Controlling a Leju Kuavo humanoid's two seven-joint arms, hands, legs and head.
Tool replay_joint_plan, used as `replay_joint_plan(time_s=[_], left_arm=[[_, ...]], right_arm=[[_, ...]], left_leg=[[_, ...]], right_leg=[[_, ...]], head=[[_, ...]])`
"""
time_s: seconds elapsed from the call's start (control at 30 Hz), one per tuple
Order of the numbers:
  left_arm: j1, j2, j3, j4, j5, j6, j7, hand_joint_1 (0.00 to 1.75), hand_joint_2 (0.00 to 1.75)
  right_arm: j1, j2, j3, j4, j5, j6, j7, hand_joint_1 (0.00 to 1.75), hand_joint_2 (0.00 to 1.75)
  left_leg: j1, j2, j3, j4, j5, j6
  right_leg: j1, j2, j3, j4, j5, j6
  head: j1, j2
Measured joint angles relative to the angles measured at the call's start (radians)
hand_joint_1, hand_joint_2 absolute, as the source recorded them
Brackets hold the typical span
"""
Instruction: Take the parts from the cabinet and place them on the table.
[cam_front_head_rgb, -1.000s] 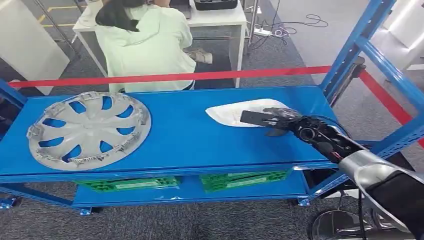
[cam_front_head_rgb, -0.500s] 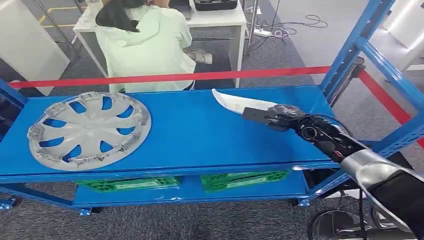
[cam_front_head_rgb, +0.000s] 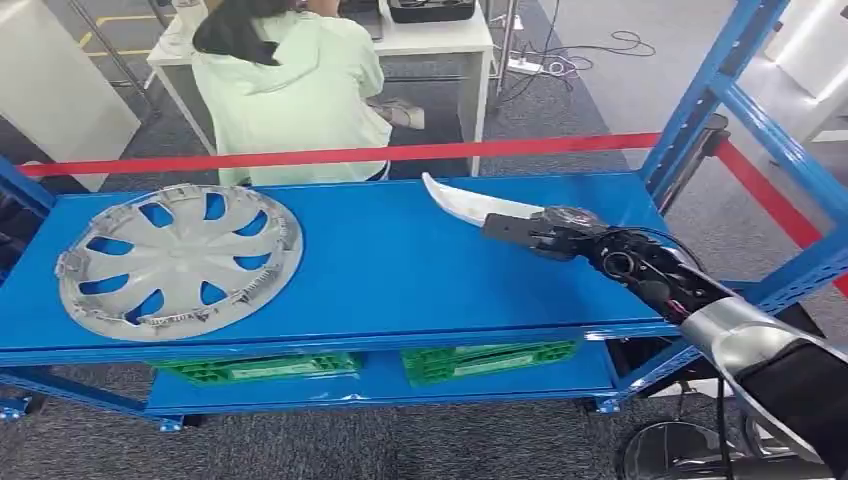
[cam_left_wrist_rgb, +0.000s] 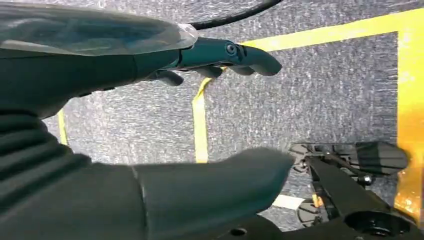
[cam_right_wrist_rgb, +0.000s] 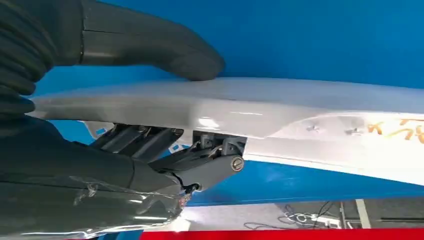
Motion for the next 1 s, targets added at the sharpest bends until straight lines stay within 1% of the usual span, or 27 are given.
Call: replay_joint_plan(time_s=[0.07, 0.13, 0.23, 0.33, 0.4, 0.47, 0.53, 0.63, 0.7, 0.8, 0.9, 1.0], left_arm=[[0.000, 0.001, 0.002, 0.000, 0.010, 0.025, -0.003, 0.00, 1.75], [0.000, 0.002, 0.005, 0.000, 0.012, 0.042, 0.001, 0.00, 1.75], [0.001, 0.002, 0.006, 0.000, 0.014, 0.053, 0.006, 0.00, 1.75], [0.001, 0.002, 0.007, 0.000, 0.014, 0.057, 0.008, 0.00, 1.75], [0.001, 0.002, 0.007, 0.000, 0.014, 0.060, 0.009, 0.00, 1.75], [0.001, 0.002, 0.007, 0.000, 0.014, 0.060, 0.009, 0.00, 1.75], [0.001, 0.002, 0.007, 0.000, 0.014, 0.061, 0.011, 0.00, 1.75], [0.002, 0.002, 0.009, 0.000, 0.014, 0.064, 0.021, 0.00, 1.75], [0.001, 0.002, 0.009, 0.000, 0.014, 0.066, 0.024, 0.00, 1.75], [0.002, 0.002, 0.010, 0.000, 0.015, 0.069, 0.027, 0.00, 1.75], [0.002, 0.002, 0.010, 0.000, 0.014, 0.074, 0.031, 0.00, 1.75], [0.001, 0.002, 0.015, 0.000, 0.014, 0.074, 0.036, 0.00, 1.75]], right_arm=[[0.001, 0.000, 0.000, -0.004, 0.000, -0.028, -0.015, 1.73, 1.75], [0.005, 0.001, 0.000, -0.015, 0.000, -0.072, -0.043, 1.73, 1.75], [0.019, 0.007, -0.010, -0.052, -0.002, -0.139, -0.068, 1.73, 1.75], [0.047, 0.017, -0.032, -0.121, -0.037, -0.233, -0.112, 1.73, 1.75], [0.069, 0.023, -0.050, -0.186, -0.058, -0.273, -0.120, 1.73, 1.75], [0.078, 0.026, -0.063, -0.237, -0.059, -0.284, -0.119, 1.73, 1.75], [0.088, 0.027, -0.076, -0.277, -0.079, -0.296, -0.133, 1.73, 1.75], [0.122, 0.039, -0.106, -0.367, -0.180, -0.345, -0.216, 1.73, 1.75], [0.140, 0.049, -0.122, -0.442, -0.248, -0.359, -0.244, 1.73, 1.75], [0.162, 0.062, -0.135, -0.532, -0.329, -0.354, -0.277, 1.73, 1.75], [0.192, 0.080, -0.138, -0.604, -0.421, -0.334, -0.324, 1.73, 1.75], [0.216, 0.094, -0.138, -0.648, -0.434, -0.325, -0.336, 1.73, 1.75]], left_leg=[[0.000, 0.000, 0.000, 0.000, 0.000, 0.000], [0.000, 0.000, 0.000, 0.000, 0.000, 0.000], [0.000, 0.000, -0.001, 0.000, 0.000, 0.000], [0.000, 0.000, -0.001, 0.000, 0.000, 0.000], [0.000, 0.000, -0.001, 0.000, 0.000, 0.000], [0.000, 0.000, -0.001, 0.000, 0.000, 0.000], [0.000, -0.001, -0.002, 0.000, 0.000, 0.000], [0.000, -0.001, -0.002, 0.000, 0.000, 0.000], [0.000, -0.001, -0.002, 0.000, 0.000, 0.000], [0.000, -0.001, -0.002, 0.000, 0.000, 0.000], [0.000, -0.001, -0.002, 0.000, 0.000, 0.000], [0.000, -0.001, -0.002, 0.000, 0.000, 0.000]], right_leg=[[0.000, 0.000, 0.000, 0.000, 0.000, 0.000], [0.000, 0.000, 0.000, 0.000, 0.000, 0.000], [0.000, 0.000, 0.000, 0.000, 0.000, 0.000], [0.000, -0.001, 0.000, 0.000, 0.000, 0.000], [0.000, -0.001, 0.000, 0.000, 0.000, 0.000], [0.000, -0.001, -0.001, 0.000, 0.000, 0.000], [0.000, -0.001, -0.001, 0.000, 0.000, 0.000], [0.000, -0.001, -0.001, 0.000, 0.000, 0.000], [0.000, -0.001, -0.002, 0.000, 0.000, 0.000], [0.000, -0.001, -0.002, 0.000, -0.001, 0.000], [0.000, -0.001, -0.002, 0.000, -0.001, 0.000], [0.000, -0.002, -0.002, 0.000, -0.001, 0.000]], head=[[0.000, 0.000], [0.000, 0.000], [0.000, 0.000], [0.000, 0.000], [-0.001, 0.000], [-0.001, 0.000], [0.000, 0.000], [-0.001, 0.000], [0.000, 0.000], [0.000, 0.000], [0.000, 0.000], [-0.001, 0.000]])
